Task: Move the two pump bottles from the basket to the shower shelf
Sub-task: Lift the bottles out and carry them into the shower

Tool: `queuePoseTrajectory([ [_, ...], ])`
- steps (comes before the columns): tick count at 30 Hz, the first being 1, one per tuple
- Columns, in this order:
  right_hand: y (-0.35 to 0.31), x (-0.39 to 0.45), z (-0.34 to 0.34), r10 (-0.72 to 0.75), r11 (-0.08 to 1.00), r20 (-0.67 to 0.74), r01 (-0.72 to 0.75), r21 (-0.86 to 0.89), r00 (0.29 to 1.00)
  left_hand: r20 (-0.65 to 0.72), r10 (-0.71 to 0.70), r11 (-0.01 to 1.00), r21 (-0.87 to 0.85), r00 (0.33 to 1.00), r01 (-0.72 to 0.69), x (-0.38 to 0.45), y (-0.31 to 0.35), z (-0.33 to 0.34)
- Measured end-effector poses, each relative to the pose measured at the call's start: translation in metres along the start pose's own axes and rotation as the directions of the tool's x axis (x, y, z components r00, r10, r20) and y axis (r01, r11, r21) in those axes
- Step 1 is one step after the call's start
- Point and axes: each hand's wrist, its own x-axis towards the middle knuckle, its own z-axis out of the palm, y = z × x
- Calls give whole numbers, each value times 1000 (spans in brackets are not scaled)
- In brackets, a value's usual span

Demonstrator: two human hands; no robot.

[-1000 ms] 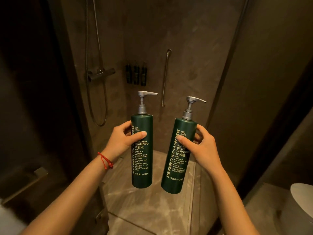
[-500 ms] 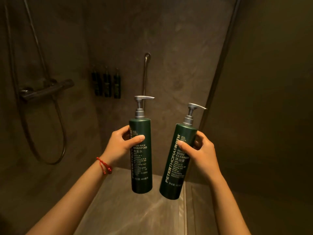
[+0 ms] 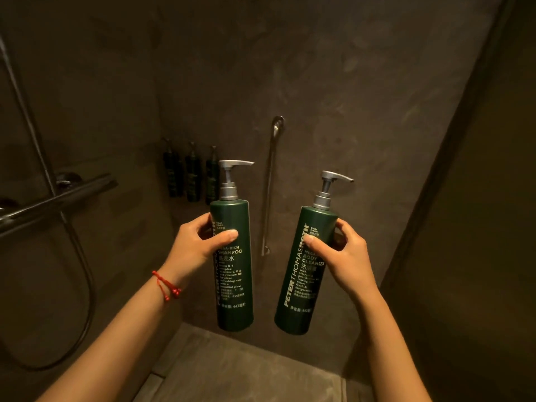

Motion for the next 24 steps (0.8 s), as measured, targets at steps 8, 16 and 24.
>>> queuePoseTrajectory([
  [8,19,128,102,-129,989,336,96,112,933,-321,-5,993,107,947,42,51,-33,-65],
  [16,5,187,212,-297,945,628,128,300,720,-660,13,964,208,751,165,38,-31,-122],
  [24,-41,161,310,-443,876,780,29,481,442,-863,98,909,281,496,308,-29,5,-166],
])
